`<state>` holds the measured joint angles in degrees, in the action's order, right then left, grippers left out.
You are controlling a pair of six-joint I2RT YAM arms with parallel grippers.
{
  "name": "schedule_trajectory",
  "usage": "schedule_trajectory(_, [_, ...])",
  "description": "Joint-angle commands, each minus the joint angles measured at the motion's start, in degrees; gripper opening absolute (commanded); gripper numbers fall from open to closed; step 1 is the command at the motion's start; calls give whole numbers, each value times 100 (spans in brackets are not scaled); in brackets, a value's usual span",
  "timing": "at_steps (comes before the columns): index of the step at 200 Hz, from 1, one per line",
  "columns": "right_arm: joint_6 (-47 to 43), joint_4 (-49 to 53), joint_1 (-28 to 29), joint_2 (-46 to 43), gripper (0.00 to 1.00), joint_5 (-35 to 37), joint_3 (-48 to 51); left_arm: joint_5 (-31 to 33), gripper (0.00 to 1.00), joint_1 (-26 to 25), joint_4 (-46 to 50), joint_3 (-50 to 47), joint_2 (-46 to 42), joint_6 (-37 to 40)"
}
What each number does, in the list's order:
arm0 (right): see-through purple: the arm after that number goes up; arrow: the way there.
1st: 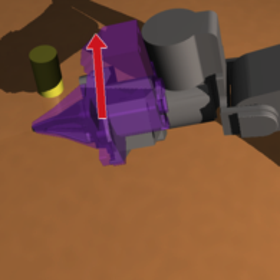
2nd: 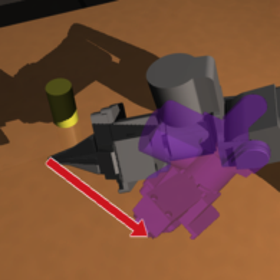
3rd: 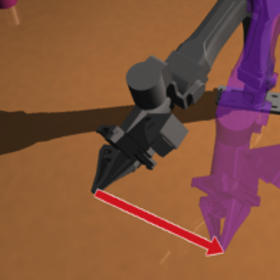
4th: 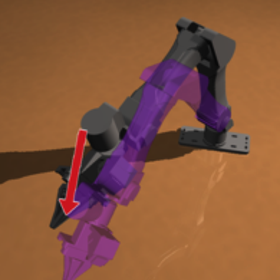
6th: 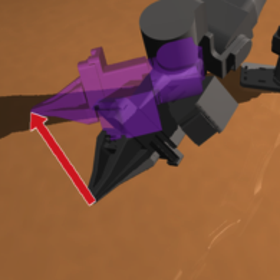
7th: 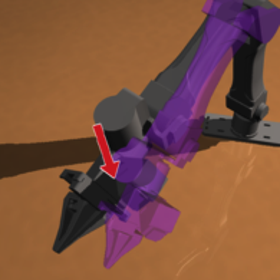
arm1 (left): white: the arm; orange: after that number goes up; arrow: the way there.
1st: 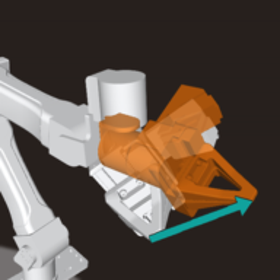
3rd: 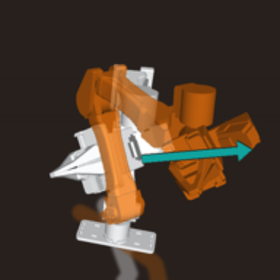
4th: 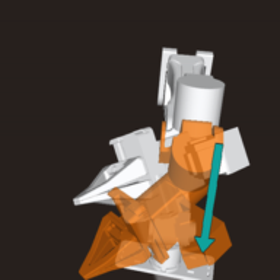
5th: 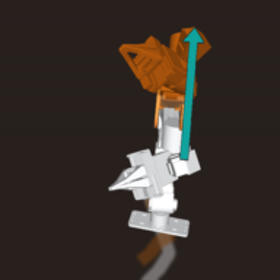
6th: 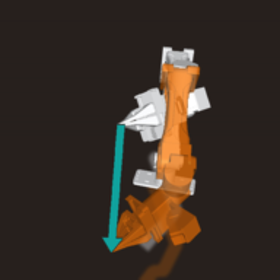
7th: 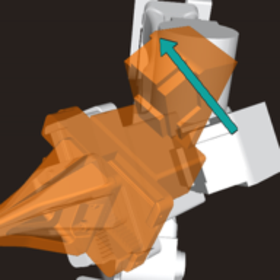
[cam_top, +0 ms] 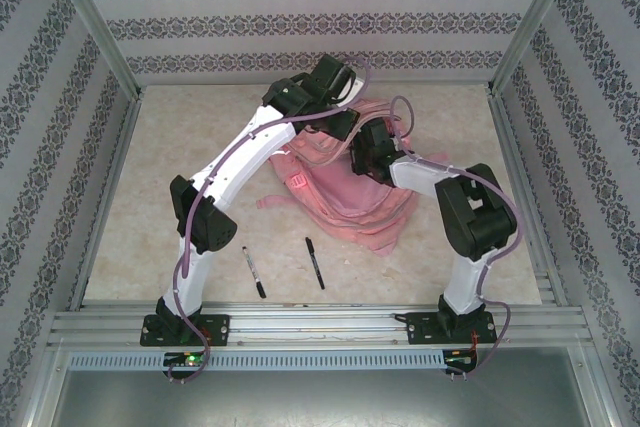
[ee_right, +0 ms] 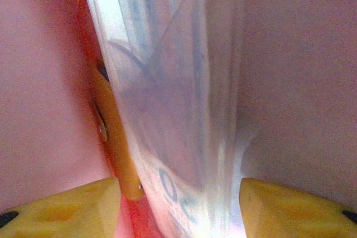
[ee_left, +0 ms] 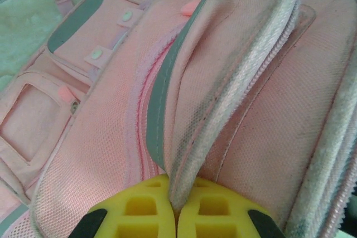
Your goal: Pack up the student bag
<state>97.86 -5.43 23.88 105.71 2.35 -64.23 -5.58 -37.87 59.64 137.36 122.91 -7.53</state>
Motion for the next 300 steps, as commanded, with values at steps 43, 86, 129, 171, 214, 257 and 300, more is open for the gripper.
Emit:
schedule_trajectory(43, [-85, 917, 38, -1424, 59, -501, 889, -156, 6, 108, -462, 3, 90, 240])
schedule_trajectory(86, [-1149, 1545, -162, -2741, 58, -220, 1979, -587, 29, 180, -233, -78, -92, 357])
schedule_trajectory(129, [-2991, 2545, -779, -4235, 54, -395, 2635, -1514, 53, 321, 55, -265, -434, 405])
schedule_trajectory(171, [-3934, 3551, -1447, -5146, 49, -604, 2785, -1038, 78, 756, -644, -2243, -1146, -369])
schedule_trajectory(214, [-5290, 3791, -980, -4661, 48, -1225, 2016, -885, 77, 1270, -2217, -4248, -1558, -1372])
schedule_trajectory(257, [-5876, 3704, -108, -3674, 40, -1504, 1125, -848, 75, 1439, -3219, -4589, -1085, -1482])
schedule_trajectory(300, [-6201, 3597, 479, -3091, 42, -731, 831, -672, 62, 1540, -3538, -4502, -377, -1799])
